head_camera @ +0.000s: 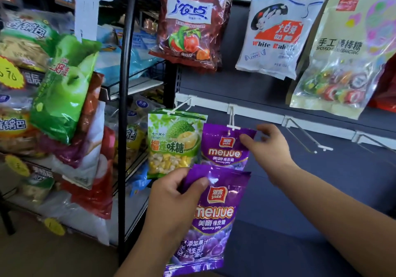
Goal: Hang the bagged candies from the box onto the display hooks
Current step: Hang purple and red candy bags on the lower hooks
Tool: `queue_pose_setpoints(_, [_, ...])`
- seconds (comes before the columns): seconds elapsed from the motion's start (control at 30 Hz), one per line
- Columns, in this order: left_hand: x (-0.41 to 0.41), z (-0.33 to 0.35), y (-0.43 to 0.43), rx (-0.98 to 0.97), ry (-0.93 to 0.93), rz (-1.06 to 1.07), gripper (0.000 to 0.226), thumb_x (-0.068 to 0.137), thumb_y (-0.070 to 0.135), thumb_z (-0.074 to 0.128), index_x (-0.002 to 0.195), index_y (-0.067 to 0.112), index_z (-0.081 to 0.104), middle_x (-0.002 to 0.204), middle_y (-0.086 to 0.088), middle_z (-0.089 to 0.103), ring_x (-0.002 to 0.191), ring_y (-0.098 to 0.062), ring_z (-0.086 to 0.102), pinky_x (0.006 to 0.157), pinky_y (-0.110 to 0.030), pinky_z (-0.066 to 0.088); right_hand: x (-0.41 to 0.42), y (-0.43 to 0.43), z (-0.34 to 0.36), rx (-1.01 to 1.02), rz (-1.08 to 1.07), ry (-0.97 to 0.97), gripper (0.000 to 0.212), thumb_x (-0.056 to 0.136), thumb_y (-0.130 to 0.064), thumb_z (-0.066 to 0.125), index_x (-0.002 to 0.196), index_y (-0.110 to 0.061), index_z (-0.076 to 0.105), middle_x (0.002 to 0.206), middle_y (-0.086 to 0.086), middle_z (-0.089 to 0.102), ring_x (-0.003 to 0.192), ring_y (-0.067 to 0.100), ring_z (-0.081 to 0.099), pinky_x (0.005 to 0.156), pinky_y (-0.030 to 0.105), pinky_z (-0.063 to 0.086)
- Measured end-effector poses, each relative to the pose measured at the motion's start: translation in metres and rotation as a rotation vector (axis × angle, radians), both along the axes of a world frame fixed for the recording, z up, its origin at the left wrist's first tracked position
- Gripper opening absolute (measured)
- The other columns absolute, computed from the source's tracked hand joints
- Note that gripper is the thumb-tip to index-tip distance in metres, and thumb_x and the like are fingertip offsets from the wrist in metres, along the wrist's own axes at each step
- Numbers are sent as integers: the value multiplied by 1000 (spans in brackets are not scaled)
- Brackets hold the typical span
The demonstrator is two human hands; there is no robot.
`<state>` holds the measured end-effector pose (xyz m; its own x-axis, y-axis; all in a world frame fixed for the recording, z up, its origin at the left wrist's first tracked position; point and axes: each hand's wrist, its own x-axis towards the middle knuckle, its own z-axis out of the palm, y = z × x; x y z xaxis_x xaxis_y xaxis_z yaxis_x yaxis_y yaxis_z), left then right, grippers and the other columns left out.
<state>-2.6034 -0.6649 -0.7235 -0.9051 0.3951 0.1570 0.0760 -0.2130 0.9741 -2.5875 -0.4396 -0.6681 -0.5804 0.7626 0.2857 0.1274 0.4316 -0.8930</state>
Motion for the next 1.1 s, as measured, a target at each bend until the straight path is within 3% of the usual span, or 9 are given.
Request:
queue_pose_setpoints(0.07, [0,-2,1,-8,12,33,10,87,10,75,92,17,72,81,-3,79,72,-21,77,61,-33,61,30,-19,-17,-15,37,82,42,90,-30,77,127,-23,58,129,-6,60,112,6,61,72,22,50])
queue_pose_setpoints(0.13, [-1,-4,3,13,-9,72,16,85,9,78,95,17,67,84,-4,79,73,-22,77,61,-35,61,54,-31,-38,-142,216,139,35,92,-19,73,125,-16,61,120,-4,71,106,7,69,75,19,57])
queue_pose_setpoints(0.3, [3,-5,7,19,-13,108,15,86,11,78,95,14,67,83,-3,79,72,-21,77,59,-32,63,67,-28,-65,-442,472,83,45,86,-14,71,129,-5,61,112,16,77,103,33,74,89,45,59])
queue_pose_setpoints(0.43, [0,-11,9,-6,-1,150,14,88,17,76,98,16,66,84,-2,79,71,-19,77,58,-32,62,64,-28,-61,-547,540,63,45,82,-13,72,125,-3,65,116,20,75,106,37,73,93,48,59])
queue_pose_setpoints(0.57, [-7,-13,7,-59,50,168,7,90,20,75,94,18,71,79,-1,79,69,-18,77,56,-31,60,64,-25,-51,-517,554,74,10,70,-8,77,79,-8,75,92,20,78,80,28,76,66,33,62])
queue_pose_setpoints(0.67, [-10,-13,2,-109,101,178,10,89,25,75,86,16,72,72,0,78,63,-15,75,49,-22,54,66,-22,-41,-442,533,60,16,64,-8,81,57,-16,69,81,16,77,72,25,76,59,34,62])
queue_pose_setpoints(0.77, [-12,-13,1,-139,132,175,15,88,25,76,85,12,72,72,0,78,61,-13,75,49,-20,53,70,-15,-33,-394,445,36,22,63,-10,84,61,-13,63,71,12,75,61,22,72,54,32,57])
queue_pose_setpoints(0.9, [-16,-8,-7,-160,191,168,10,90,30,73,91,21,71,80,6,79,71,-13,77,59,-32,62,73,-4,-25,-303,270,103,26,79,-5,82,75,-12,57,66,9,73,54,21,68,47,26,50])
queue_pose_setpoints(1.1, [-14,-7,-10,-244,344,217,5,93,36,68,96,32,67,86,14,75,78,-8,74,67,-44,63,51,-18,-6,-219,213,158,8,86,-6,79,89,-14,77,78,12,79,64,22,75,54,31,60])
